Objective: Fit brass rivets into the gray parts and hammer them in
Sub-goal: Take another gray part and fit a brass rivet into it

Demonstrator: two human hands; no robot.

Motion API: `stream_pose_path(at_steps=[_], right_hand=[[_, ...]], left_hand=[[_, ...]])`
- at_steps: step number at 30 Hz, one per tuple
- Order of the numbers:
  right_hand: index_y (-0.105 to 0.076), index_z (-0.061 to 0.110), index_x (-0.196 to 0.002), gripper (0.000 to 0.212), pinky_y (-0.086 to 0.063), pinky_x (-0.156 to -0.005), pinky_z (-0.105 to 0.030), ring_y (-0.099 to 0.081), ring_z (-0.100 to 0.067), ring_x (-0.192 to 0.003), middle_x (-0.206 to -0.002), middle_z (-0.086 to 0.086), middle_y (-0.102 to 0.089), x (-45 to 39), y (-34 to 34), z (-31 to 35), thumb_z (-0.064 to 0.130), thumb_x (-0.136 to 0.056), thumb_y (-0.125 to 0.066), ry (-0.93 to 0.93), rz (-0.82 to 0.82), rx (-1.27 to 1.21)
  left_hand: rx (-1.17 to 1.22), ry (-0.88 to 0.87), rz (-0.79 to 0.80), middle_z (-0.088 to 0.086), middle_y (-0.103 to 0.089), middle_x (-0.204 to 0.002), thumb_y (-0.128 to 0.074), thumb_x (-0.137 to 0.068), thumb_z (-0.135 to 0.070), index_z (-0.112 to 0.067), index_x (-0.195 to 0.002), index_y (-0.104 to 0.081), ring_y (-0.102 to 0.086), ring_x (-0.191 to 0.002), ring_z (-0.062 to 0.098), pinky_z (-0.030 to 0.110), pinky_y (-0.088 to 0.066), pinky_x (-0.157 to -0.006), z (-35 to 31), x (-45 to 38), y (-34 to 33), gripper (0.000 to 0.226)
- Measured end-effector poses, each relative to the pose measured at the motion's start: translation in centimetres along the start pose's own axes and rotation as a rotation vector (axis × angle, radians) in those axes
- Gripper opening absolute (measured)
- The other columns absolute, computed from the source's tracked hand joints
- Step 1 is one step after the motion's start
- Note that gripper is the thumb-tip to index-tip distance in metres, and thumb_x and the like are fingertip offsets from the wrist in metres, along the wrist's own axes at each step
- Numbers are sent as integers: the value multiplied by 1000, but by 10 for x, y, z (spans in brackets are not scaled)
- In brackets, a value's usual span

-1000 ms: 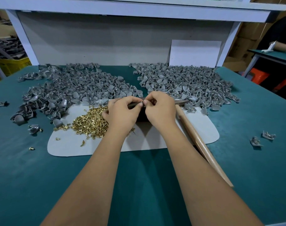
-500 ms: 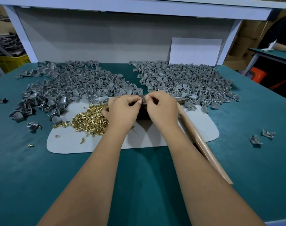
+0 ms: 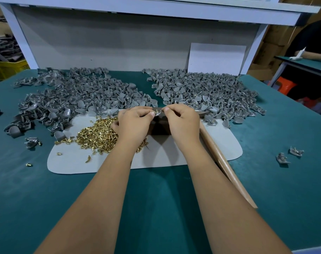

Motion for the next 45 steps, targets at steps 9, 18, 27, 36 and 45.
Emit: stream_pose_path(at_steps=[9,18,27,36,45], right_hand=[[-71,19,-100,23,-40,-81,-29,-51,-15,-99,-100,4,-62,0,11,6,18,-90,-51,77,-85,352],[-70,22,-102,18,-43,-86,-35,-54,-18,-100,-101,3,-64,-4,12,9,25,-92,-55,127,70,387],[-63,24,-79,11,-32,-82,-34,-51,-18,-96,-87,8,-63,-5,-7,10,29,-88,-60,171,0,509],[-56,8,-71,13,-25,-65,-28,-49,-24,-79,-77,-7,-60,3,-18,10,8,-84,-57,226,-116,386],[-56,7,-71,15,-18,-60,-26,-40,-16,-76,-72,3,-50,3,-20,8,8,-86,-54,149,-134,351]], left_hand=[[-68,-42,-48,-31,-58,-92,-65,-90,-42,-50,-67,-60,-42,-126,15,37,-16,-91,-2,4,-1,25],[-71,-79,-28,-26,-62,-98,-66,-90,-40,-48,-78,-63,-35,-128,17,42,-22,-100,-2,5,1,15],[-116,-100,-11,-26,-63,-112,-61,-91,-40,-52,-82,-63,-33,-129,17,42,-18,-97,0,4,1,15],[-146,-87,-34,-29,-58,-95,-62,-91,-42,-51,-77,-62,-31,-130,11,43,-18,-101,-1,3,-1,17],[-146,-95,-37,-35,-50,-82,-64,-89,-42,-51,-67,-56,-30,-127,8,41,-14,-99,0,1,-2,26]])
Point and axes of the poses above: each hand's wrist, its own x-axis away from the middle knuckle, its own y-axis out of the back of the hand, z = x × y, the point moved 1 cm from there along -x, towards the middle knuckle
